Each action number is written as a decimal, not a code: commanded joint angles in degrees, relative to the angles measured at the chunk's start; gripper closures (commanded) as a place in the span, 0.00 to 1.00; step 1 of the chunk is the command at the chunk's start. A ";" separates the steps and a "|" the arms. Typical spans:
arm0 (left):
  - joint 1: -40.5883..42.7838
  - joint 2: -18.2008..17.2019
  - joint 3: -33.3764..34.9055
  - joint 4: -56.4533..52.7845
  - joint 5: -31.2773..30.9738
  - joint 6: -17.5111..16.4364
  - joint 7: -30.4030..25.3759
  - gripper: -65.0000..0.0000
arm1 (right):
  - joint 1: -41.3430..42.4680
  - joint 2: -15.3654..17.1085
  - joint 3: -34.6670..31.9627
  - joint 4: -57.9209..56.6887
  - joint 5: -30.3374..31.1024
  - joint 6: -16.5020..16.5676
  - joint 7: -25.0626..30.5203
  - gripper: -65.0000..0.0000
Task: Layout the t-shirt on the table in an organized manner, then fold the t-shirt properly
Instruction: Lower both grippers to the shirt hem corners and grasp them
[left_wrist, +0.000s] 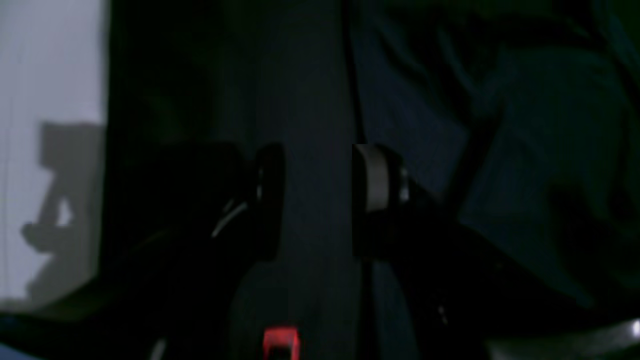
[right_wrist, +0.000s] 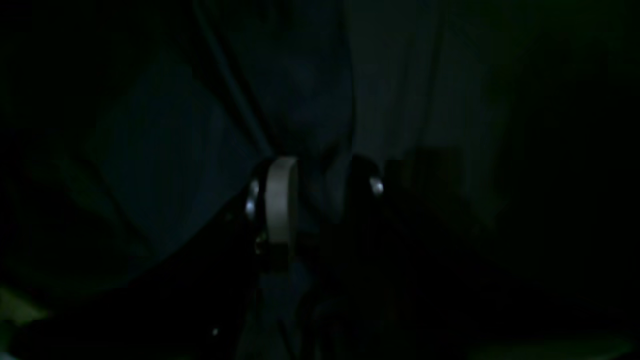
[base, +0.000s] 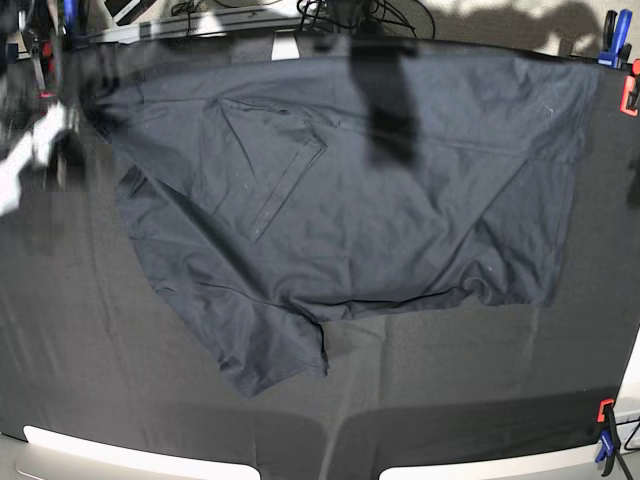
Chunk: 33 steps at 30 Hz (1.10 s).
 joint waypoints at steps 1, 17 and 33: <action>-1.62 -0.44 -0.57 0.70 0.46 -0.34 -3.21 0.68 | 1.29 1.07 -0.26 0.96 -1.22 -0.02 1.75 0.65; -27.54 7.69 29.42 -8.96 32.87 14.23 -24.41 0.68 | 13.35 1.22 -14.88 0.94 -18.14 -3.13 7.52 0.50; -50.93 15.08 36.83 -55.06 40.39 10.71 -34.58 0.69 | 14.95 1.22 -14.88 0.94 -16.83 -3.58 6.97 0.50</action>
